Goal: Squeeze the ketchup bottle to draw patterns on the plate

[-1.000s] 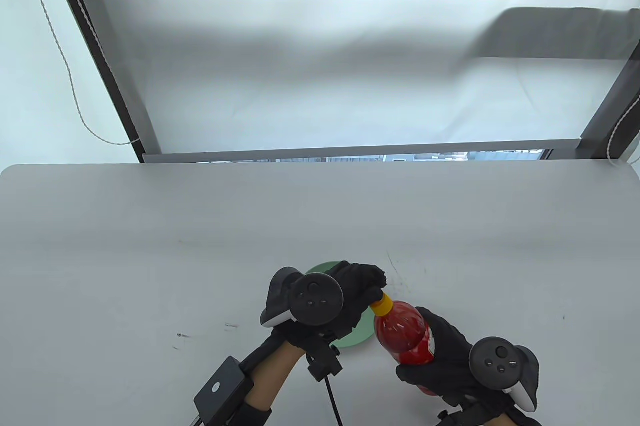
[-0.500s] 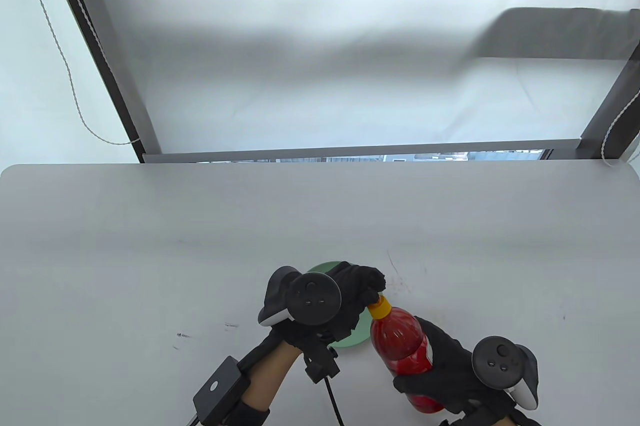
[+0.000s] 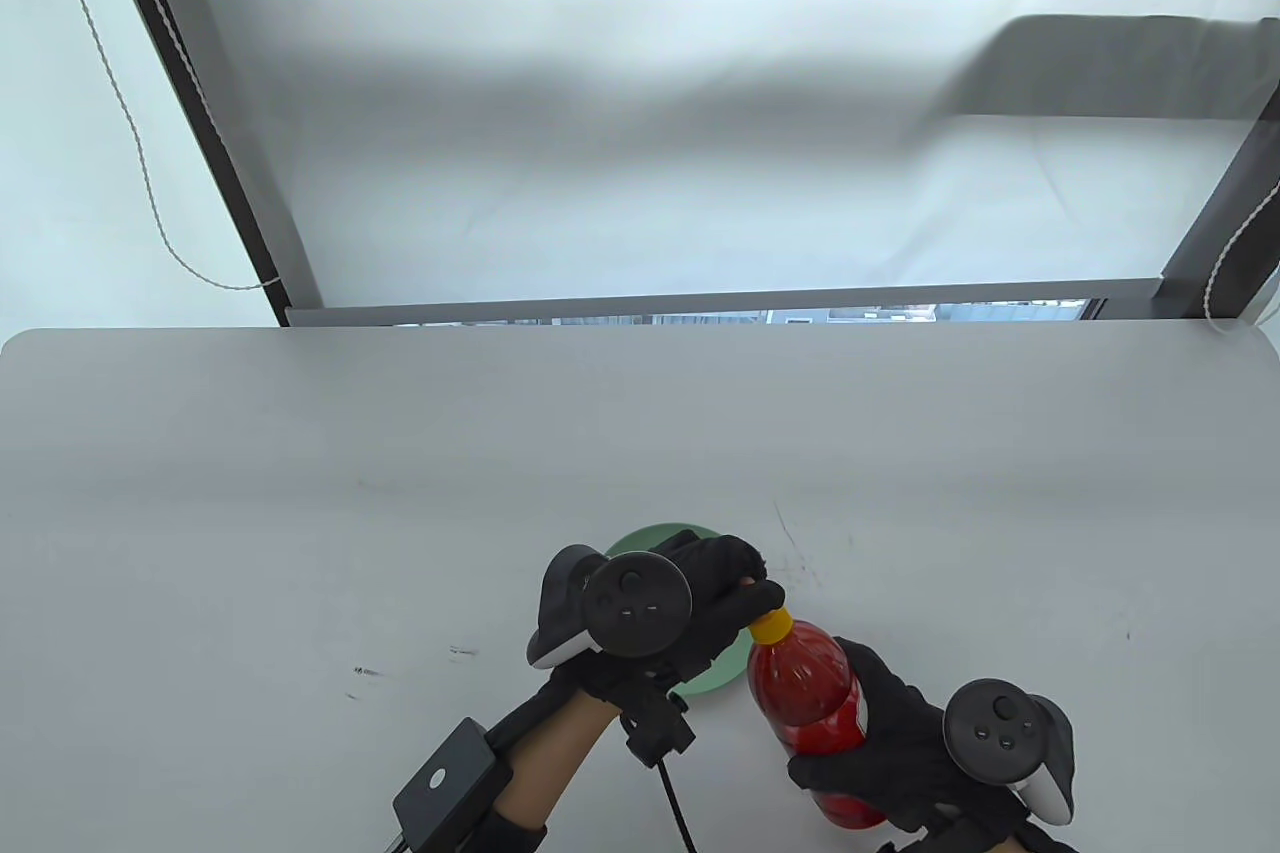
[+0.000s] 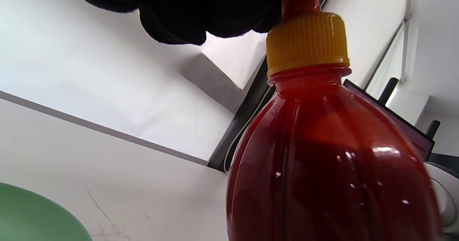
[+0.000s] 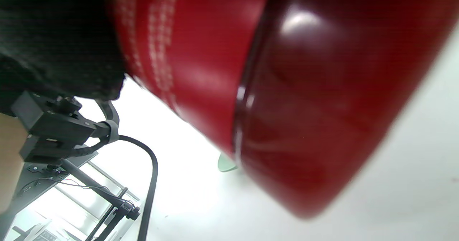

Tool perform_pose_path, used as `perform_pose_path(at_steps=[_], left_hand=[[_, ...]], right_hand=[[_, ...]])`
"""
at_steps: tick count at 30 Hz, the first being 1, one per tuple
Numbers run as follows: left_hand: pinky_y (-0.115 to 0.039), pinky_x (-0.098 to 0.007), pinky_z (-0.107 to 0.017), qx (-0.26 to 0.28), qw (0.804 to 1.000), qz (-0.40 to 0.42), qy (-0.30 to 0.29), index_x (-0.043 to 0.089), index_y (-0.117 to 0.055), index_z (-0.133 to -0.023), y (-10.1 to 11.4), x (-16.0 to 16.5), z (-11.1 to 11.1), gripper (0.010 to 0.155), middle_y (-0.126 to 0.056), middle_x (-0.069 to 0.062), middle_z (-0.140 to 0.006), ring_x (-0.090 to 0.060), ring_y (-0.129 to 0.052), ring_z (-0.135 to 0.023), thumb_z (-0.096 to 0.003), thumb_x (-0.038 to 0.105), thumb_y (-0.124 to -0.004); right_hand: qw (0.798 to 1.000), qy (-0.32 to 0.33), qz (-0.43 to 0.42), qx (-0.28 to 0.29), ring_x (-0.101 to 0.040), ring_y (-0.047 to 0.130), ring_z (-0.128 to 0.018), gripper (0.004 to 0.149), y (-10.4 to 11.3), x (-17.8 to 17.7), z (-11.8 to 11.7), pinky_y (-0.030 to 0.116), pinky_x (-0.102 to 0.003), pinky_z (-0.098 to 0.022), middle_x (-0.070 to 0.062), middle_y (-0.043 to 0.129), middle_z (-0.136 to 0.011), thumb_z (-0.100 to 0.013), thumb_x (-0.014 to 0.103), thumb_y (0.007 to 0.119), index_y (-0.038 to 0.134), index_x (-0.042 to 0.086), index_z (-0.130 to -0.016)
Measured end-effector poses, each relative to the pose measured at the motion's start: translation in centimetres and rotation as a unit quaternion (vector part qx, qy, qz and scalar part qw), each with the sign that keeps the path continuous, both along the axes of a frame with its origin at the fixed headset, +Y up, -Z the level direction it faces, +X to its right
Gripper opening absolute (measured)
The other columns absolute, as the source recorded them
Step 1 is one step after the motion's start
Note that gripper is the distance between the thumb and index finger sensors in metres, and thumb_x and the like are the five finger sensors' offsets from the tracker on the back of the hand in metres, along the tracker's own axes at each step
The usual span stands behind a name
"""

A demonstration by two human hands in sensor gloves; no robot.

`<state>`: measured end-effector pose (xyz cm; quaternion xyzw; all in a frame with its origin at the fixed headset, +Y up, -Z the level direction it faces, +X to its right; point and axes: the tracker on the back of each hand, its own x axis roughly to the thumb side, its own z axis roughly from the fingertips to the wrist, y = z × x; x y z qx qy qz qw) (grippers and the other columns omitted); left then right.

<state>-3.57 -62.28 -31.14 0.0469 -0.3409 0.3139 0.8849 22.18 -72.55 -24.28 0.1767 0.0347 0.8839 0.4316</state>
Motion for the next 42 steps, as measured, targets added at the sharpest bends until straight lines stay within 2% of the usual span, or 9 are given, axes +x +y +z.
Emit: perform_pose_path(at_steps=[4, 6, 10, 17, 22, 27, 32, 39, 42], left_hand=[[-0.070, -0.055, -0.058, -0.037, 0.998, 0.009, -0.047, 0.014, -0.055, -0.108, 0.2, -0.6, -0.4, 0.066, -0.081, -0.012, -0.093, -0.040, -0.076, -0.087, -0.0564, 0.052, -0.069], [-0.071, -0.054, -0.058, -0.052, 0.995, 0.021, -0.082, 0.017, -0.052, -0.112, 0.2, -0.7, -0.6, 0.064, -0.079, -0.013, -0.096, -0.040, -0.076, -0.088, -0.0584, 0.046, -0.072], [-0.074, -0.054, -0.055, -0.062, 0.994, 0.056, -0.071, 0.014, -0.064, -0.104, 0.0, -0.4, -0.7, 0.048, -0.085, -0.012, -0.089, -0.040, -0.081, -0.082, -0.0596, 0.030, -0.073], [-0.074, -0.054, -0.051, -0.068, 0.996, 0.047, -0.028, 0.013, -0.069, -0.097, 0.0, -0.7, -0.6, 0.050, -0.088, -0.008, -0.079, -0.038, -0.084, -0.076, -0.0579, 0.045, -0.073], [-0.071, -0.054, -0.056, -0.081, 0.993, 0.043, -0.070, 0.015, -0.054, -0.111, 0.4, -0.9, -0.5, 0.059, -0.081, -0.012, -0.092, -0.041, -0.077, -0.085, -0.0601, 0.040, -0.072], [-0.075, -0.053, -0.055, -0.074, 0.993, 0.052, -0.079, 0.016, -0.067, -0.102, 0.3, -0.8, -0.6, 0.046, -0.086, -0.011, -0.086, -0.039, -0.082, -0.081, -0.0594, 0.031, -0.072], [-0.076, -0.053, -0.050, -0.073, 0.995, 0.058, -0.047, 0.012, -0.072, -0.096, 0.0, -0.9, -0.8, 0.050, -0.091, -0.007, -0.076, -0.036, -0.087, -0.074, -0.0573, 0.044, -0.074], [-0.072, -0.053, -0.055, -0.091, 0.991, 0.046, -0.089, 0.015, -0.056, -0.110, -0.1, -1.1, -0.9, 0.059, -0.083, -0.011, -0.090, -0.039, -0.079, -0.084, -0.0596, 0.042, -0.074], [-0.072, -0.053, -0.055, -0.085, 0.990, 0.059, -0.096, 0.018, -0.061, -0.107, 0.0, -1.0, -0.8, 0.051, -0.084, -0.009, -0.089, -0.038, -0.080, -0.084, -0.0606, 0.034, -0.073]], right_hand=[[1.000, -0.006, -0.017, -0.011, -0.045, 0.084, -0.094, 0.105, -0.2, 0.1, -0.1, 0.072, -0.067, -0.071, -0.026, 0.072, -0.108, -0.045, 0.059, 0.103, 0.046, 0.008, -0.116], [1.000, -0.009, -0.017, -0.011, -0.045, 0.083, -0.095, 0.105, -0.2, 0.2, -0.1, 0.071, -0.067, -0.071, -0.026, 0.071, -0.109, -0.045, 0.059, 0.103, 0.045, 0.008, -0.116], [1.000, -0.012, -0.010, -0.008, -0.045, 0.082, -0.096, 0.105, -0.1, 0.2, -0.1, 0.070, -0.067, -0.072, -0.025, 0.071, -0.109, -0.046, 0.059, 0.102, 0.044, 0.009, -0.117], [1.000, -0.014, -0.006, -0.002, -0.045, 0.081, -0.096, 0.105, 0.0, 0.1, 0.0, 0.069, -0.067, -0.072, -0.025, 0.070, -0.110, -0.046, 0.059, 0.103, 0.044, 0.008, -0.117], [1.000, -0.016, -0.004, 0.007, -0.045, 0.081, -0.096, 0.105, 0.2, 0.1, 0.1, 0.069, -0.067, -0.072, -0.025, 0.070, -0.110, -0.046, 0.059, 0.102, 0.044, 0.008, -0.117], [1.000, -0.013, 0.001, 0.006, -0.046, 0.081, -0.096, 0.105, 0.0, 0.0, 0.1, 0.069, -0.067, -0.072, -0.025, 0.070, -0.110, -0.046, 0.059, 0.102, 0.044, 0.009, -0.117], [1.000, -0.014, 0.008, 0.012, -0.045, 0.081, -0.096, 0.105, 0.1, -0.1, 0.1, 0.069, -0.068, -0.072, -0.025, 0.070, -0.110, -0.046, 0.058, 0.103, 0.044, 0.009, -0.117], [1.000, -0.018, -0.001, 0.009, -0.046, 0.081, -0.096, 0.105, 0.2, -0.1, 0.1, 0.069, -0.068, -0.072, -0.025, 0.070, -0.110, -0.046, 0.059, 0.102, 0.044, 0.009, -0.117], [1.000, -0.021, -0.003, 0.010, -0.045, 0.081, -0.096, 0.105, 0.2, 0.0, 0.2, 0.069, -0.068, -0.072, -0.025, 0.070, -0.110, -0.046, 0.059, 0.102, 0.044, 0.009, -0.117]])
